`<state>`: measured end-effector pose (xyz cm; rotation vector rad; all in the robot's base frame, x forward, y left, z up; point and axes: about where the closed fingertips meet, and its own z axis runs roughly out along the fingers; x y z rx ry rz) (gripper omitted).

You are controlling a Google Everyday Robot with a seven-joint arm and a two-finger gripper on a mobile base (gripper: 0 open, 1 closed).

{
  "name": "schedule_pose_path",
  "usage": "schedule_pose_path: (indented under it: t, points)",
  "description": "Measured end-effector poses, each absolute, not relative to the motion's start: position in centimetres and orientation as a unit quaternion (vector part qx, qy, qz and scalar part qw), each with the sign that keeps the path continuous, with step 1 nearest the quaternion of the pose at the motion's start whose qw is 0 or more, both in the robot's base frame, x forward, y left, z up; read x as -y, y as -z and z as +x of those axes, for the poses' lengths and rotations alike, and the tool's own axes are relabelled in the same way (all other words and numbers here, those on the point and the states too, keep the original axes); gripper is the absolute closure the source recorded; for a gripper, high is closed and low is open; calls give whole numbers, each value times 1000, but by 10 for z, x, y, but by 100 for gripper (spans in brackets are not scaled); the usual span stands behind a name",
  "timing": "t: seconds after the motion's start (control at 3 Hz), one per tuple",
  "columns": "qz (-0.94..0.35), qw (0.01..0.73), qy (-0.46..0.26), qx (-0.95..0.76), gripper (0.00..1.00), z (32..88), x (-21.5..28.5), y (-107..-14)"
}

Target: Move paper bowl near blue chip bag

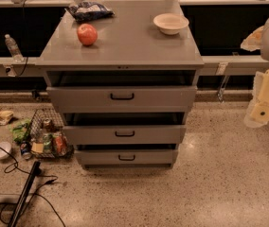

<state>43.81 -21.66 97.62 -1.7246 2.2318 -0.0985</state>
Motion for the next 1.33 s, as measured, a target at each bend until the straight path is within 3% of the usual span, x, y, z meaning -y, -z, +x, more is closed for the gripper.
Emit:
schedule_pose_path:
  t: [0.33, 0.67, 1.33]
  points:
    - [-603, 164, 36, -780, 0, 440, 217, -977]
    - [-620, 194, 39, -759, 0, 478, 222, -970]
    - [-647, 332, 98, -680, 0, 626, 261, -953]
